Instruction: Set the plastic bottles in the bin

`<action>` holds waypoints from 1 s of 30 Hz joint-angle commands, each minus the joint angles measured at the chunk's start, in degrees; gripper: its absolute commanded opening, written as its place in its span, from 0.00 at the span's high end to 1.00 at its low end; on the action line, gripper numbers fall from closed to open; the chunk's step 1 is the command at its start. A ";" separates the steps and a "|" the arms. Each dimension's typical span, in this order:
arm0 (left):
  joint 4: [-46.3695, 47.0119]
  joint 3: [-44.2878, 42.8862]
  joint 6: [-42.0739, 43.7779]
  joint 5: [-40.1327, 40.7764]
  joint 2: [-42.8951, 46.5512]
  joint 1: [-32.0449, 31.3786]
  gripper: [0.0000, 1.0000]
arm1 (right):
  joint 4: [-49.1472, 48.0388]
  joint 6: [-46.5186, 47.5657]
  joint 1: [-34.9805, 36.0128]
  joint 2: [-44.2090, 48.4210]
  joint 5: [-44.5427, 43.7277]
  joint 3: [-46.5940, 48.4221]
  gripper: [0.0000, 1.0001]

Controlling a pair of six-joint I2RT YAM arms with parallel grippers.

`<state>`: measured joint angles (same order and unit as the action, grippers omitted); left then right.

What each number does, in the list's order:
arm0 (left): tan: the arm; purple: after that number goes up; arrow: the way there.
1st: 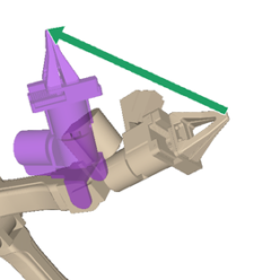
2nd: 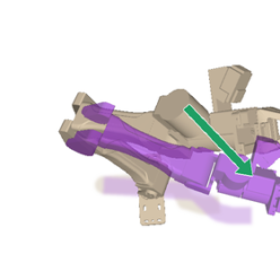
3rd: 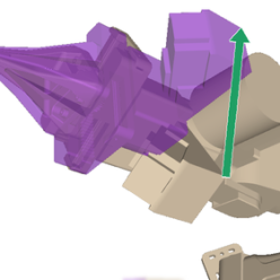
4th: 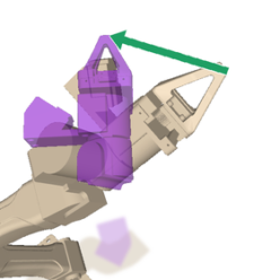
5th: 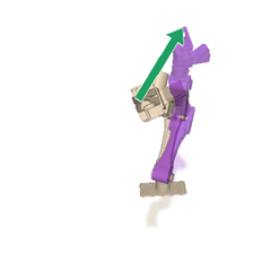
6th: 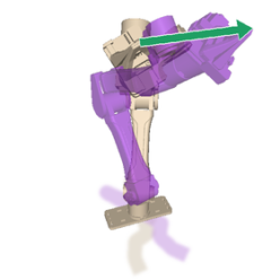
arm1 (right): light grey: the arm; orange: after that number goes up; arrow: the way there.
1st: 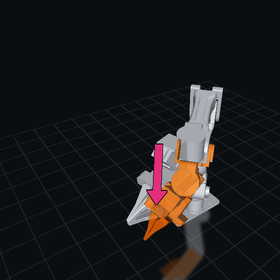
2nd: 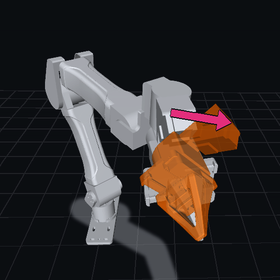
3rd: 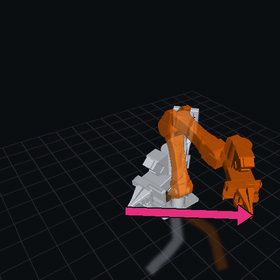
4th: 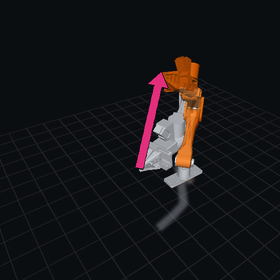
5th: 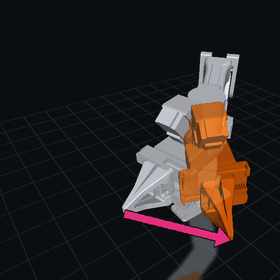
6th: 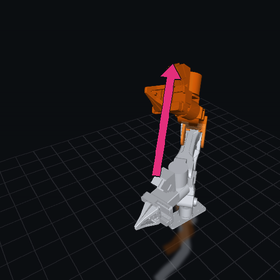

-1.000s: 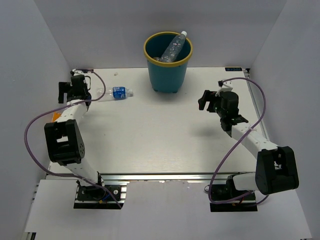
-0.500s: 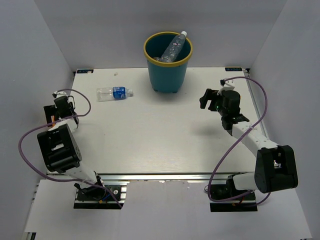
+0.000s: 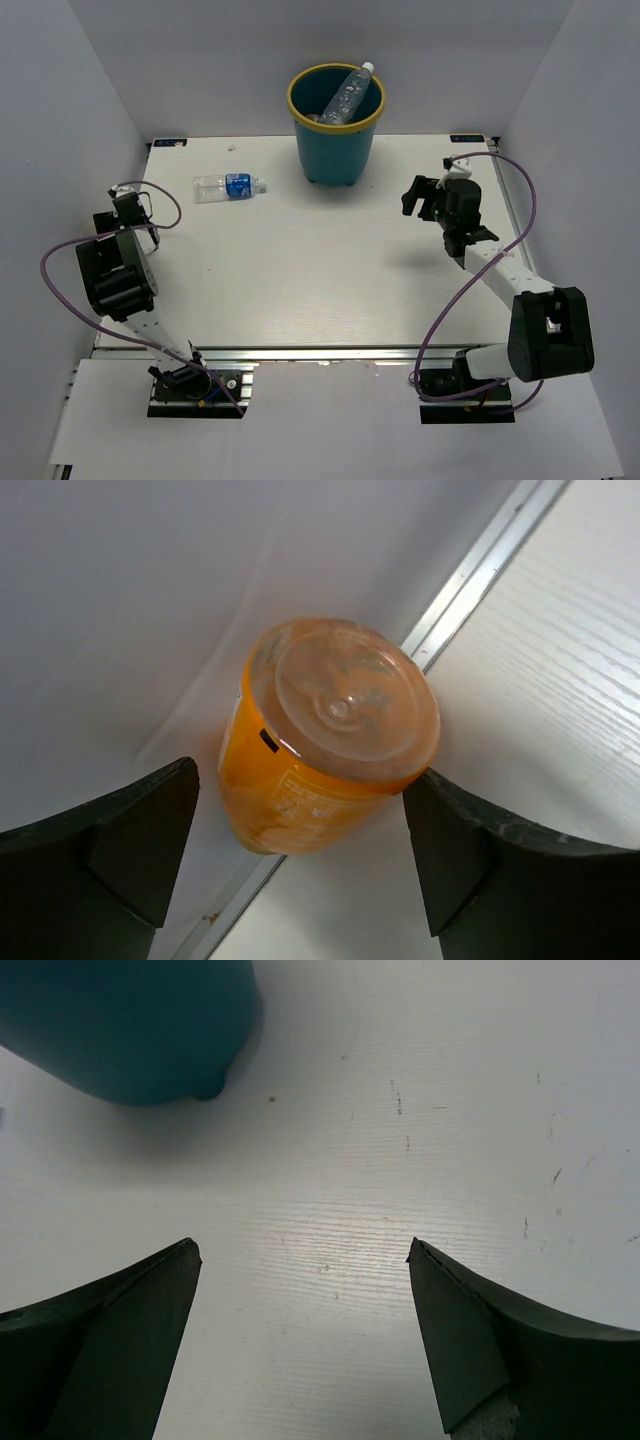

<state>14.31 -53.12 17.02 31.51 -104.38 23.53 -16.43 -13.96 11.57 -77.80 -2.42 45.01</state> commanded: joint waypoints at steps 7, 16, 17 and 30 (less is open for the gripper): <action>-2.26 -8.66 -4.70 3.39 -3.03 0.47 0.36 | 0.69 -0.81 -0.50 -1.39 -1.19 3.68 0.11; -3.66 -10.68 -12.26 -8.72 4.25 0.29 0.76 | 0.96 -0.81 -0.50 -0.16 -0.75 3.24 0.11; -3.50 -10.95 -14.71 -10.83 5.23 0.20 0.76 | 0.96 -0.81 -0.50 0.10 -0.75 3.15 0.11; -0.97 -25.96 -23.75 -30.68 15.70 -26.68 0.73 | 0.08 -0.90 -0.50 2.21 1.10 1.48 0.11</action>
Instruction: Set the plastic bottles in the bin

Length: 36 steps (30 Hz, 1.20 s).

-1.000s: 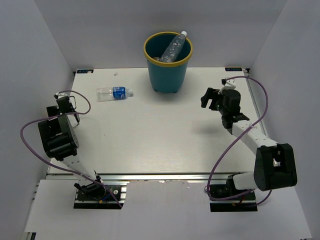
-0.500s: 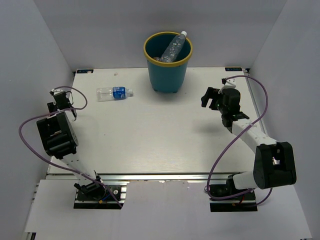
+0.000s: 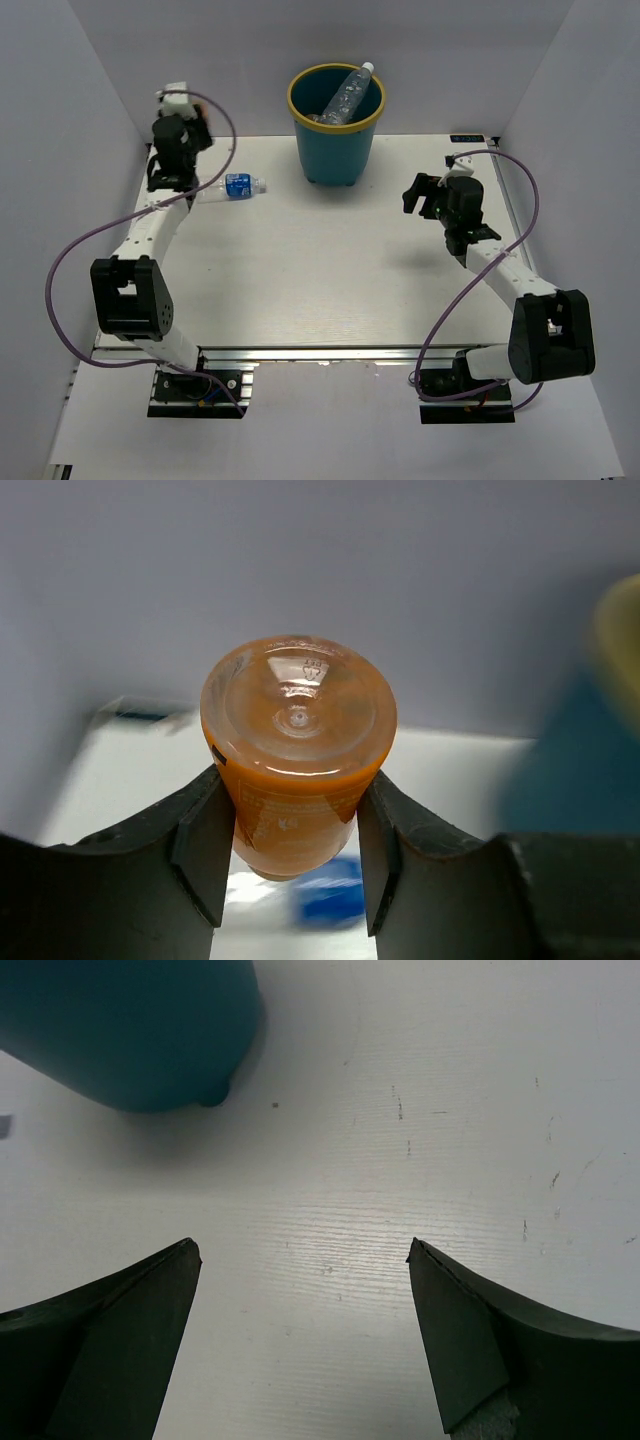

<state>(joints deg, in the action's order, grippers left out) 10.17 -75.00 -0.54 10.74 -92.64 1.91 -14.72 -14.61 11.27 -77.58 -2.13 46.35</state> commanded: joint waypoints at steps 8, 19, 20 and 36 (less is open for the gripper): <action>22.96 -21.24 -29.35 -21.90 -14.12 -15.45 0.79 | -1.54 0.29 -0.28 4.28 -0.24 -1.17 0.11; 10.22 -50.50 -15.38 -6.71 -33.74 -26.87 0.76 | -2.07 0.81 -0.90 5.07 0.37 -1.96 0.11; 10.22 -50.77 -15.29 -5.92 -34.09 -26.96 0.76 | -2.07 0.73 -0.81 5.07 0.55 -1.96 0.11; 7.93 -50.68 -8.78 4.02 -34.54 -28.37 0.54 | -1.63 0.81 -0.81 3.75 1.25 -1.17 0.11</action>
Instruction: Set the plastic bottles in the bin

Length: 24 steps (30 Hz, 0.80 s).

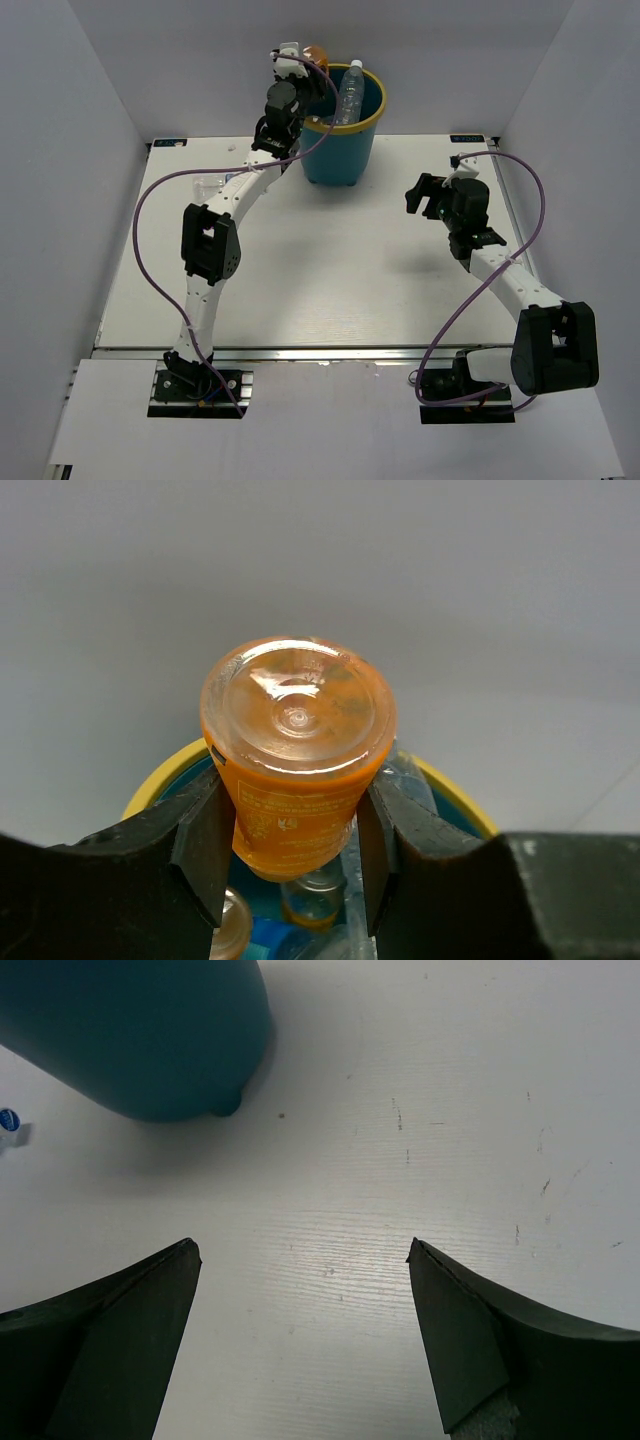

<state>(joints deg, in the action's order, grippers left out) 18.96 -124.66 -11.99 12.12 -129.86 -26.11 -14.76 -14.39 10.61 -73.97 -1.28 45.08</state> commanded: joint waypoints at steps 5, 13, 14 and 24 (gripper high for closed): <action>-1.30 0.38 4.08 2.73 3.47 -0.52 0.04 | -1.06 0.51 -0.15 -0.12 0.75 0.45 0.11; -4.54 1.52 2.94 2.73 6.02 -0.79 0.02 | -1.06 0.33 -0.15 -0.47 0.66 0.62 0.11; -4.89 1.79 2.67 3.69 6.55 -0.79 0.02 | -1.06 0.42 -0.15 -0.47 0.75 0.62 0.11; -11.91 21.72 -4.53 35.45 23.85 -0.70 0.02 | -0.35 -0.11 -0.15 -0.65 0.23 0.97 0.11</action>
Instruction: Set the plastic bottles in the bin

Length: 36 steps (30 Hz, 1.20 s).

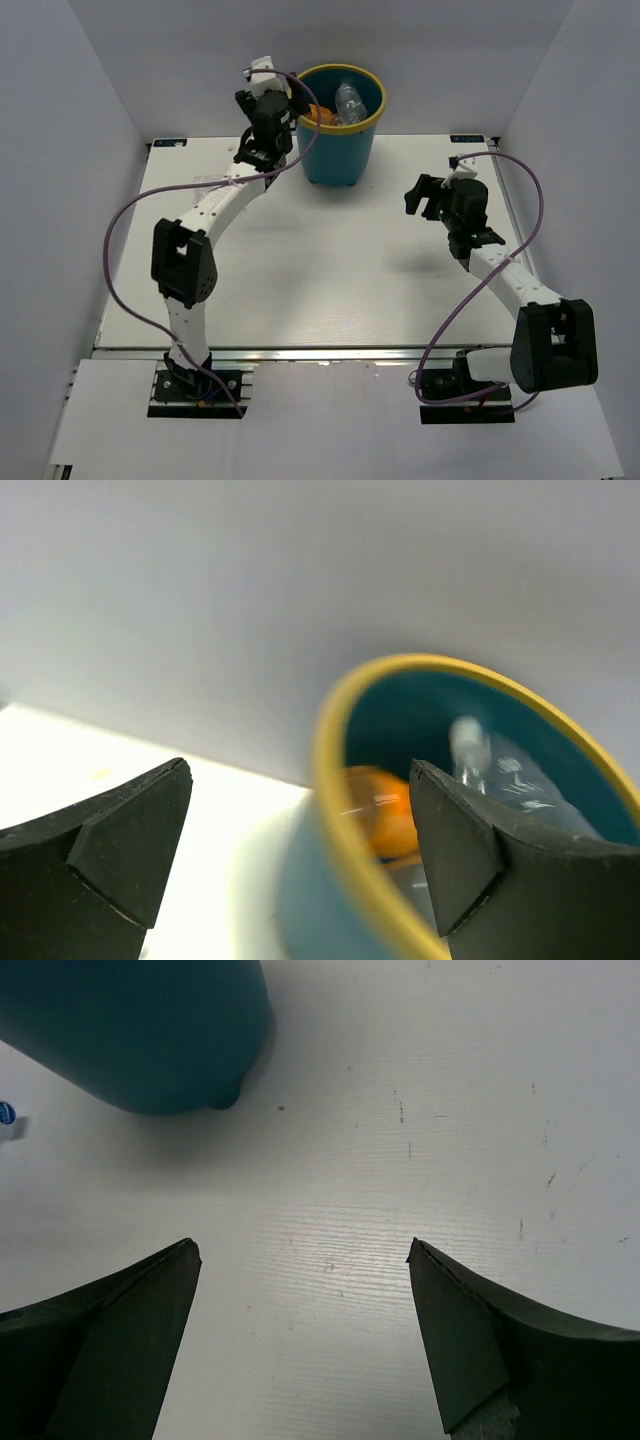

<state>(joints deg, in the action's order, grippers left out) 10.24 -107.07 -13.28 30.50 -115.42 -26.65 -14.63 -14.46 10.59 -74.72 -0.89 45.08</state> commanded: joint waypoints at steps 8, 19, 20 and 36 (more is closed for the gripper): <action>-19.73 19.86 -25.38 20.56 18.99 8.54 0.02 | -0.57 -0.22 -0.13 1.59 -0.61 0.27 0.11; -24.03 28.77 -39.53 12.48 17.25 16.89 0.02 | -0.31 -0.04 -0.22 2.03 -0.96 0.18 0.11; -25.08 28.15 -40.33 12.83 16.46 17.51 0.02 | -0.22 0.04 -0.22 1.95 -1.05 0.18 0.11; -23.51 22.34 -50.61 -0.09 3.27 22.61 0.02 | 0.48 0.48 -0.22 3.00 -2.10 0.27 0.11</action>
<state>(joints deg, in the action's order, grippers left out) -13.28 -83.40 -60.95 33.78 -112.07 -4.60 -13.37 -14.48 10.57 -73.84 -2.44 45.08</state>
